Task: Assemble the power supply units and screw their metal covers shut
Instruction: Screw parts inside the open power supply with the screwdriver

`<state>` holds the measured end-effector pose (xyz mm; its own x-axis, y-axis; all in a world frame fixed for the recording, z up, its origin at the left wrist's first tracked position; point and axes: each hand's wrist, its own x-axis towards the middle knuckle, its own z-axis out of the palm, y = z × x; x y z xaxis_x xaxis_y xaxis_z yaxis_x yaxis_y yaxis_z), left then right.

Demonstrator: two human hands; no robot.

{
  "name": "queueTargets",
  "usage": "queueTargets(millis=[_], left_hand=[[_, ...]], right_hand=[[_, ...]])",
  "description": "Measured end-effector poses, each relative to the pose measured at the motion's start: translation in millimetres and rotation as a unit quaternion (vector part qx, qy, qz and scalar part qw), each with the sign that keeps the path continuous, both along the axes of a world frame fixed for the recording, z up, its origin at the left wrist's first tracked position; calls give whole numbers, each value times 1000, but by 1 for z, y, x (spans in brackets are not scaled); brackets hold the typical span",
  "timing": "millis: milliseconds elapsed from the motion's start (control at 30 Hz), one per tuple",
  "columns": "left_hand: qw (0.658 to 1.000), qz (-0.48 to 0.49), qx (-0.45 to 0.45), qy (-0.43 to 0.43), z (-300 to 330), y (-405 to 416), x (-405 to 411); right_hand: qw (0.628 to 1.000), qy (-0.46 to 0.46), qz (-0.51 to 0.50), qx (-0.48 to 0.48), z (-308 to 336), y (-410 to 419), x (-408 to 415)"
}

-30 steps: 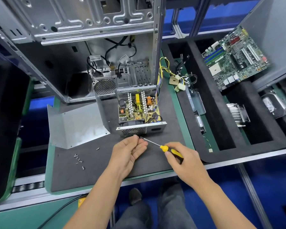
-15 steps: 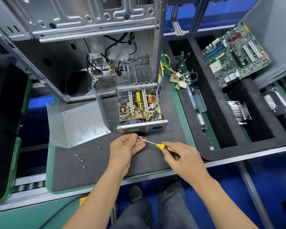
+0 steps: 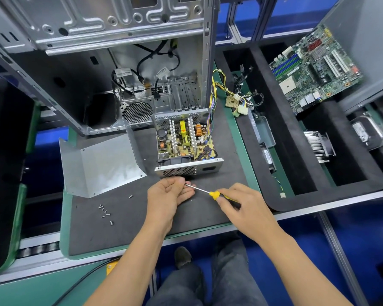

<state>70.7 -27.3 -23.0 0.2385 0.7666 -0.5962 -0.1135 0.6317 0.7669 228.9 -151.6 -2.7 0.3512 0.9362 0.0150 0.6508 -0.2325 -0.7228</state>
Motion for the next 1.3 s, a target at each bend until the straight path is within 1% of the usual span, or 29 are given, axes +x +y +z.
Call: queueTargets(millis=[100, 233, 433, 667, 867, 1033, 1100, 1133, 1167, 1200, 1233, 1267, 1300], left_hand=[[1000, -6, 14, 12, 1, -1, 0], [999, -23, 29, 17, 3, 0, -1], [999, -25, 25, -8, 5, 1, -4], [999, -29, 4, -18, 6, 0, -6], [999, -17, -29, -22, 8, -1, -7], [999, 14, -23, 18, 15, 1, -14], [1000, 7, -11, 25, 22, 1, -18], [999, -8, 8, 31, 26, 1, -19], [997, -33, 46, 49, 30, 0, -19], [989, -65, 109, 82, 35, -1, -18], [968, -97, 195, 127, 41, 0, -15], [929, -119, 303, 174, 48, 2, -11], [873, -136, 420, 209, 56, 6, -6]], right_hand=[[999, 28, 5, -31, -2, 0, 2], [997, 44, 2, -63, -7, -2, 3], [996, 64, -13, -63, -7, -3, 1], [995, 74, -17, -62, -6, -4, -2], [995, 81, -17, -61, -6, -6, -2], [993, 96, -53, -48, -6, -20, 2], [990, 106, -83, -46, -9, -30, 2], [987, 114, -99, -46, -10, -34, 2], [985, 121, -114, -45, -12, -38, 1], [983, 127, -129, -44, -14, -41, -1], [980, 133, -143, -44, -16, -43, -2], [977, 142, -157, -42, -18, -44, -4], [973, 152, -172, -37, -19, -45, -6]])
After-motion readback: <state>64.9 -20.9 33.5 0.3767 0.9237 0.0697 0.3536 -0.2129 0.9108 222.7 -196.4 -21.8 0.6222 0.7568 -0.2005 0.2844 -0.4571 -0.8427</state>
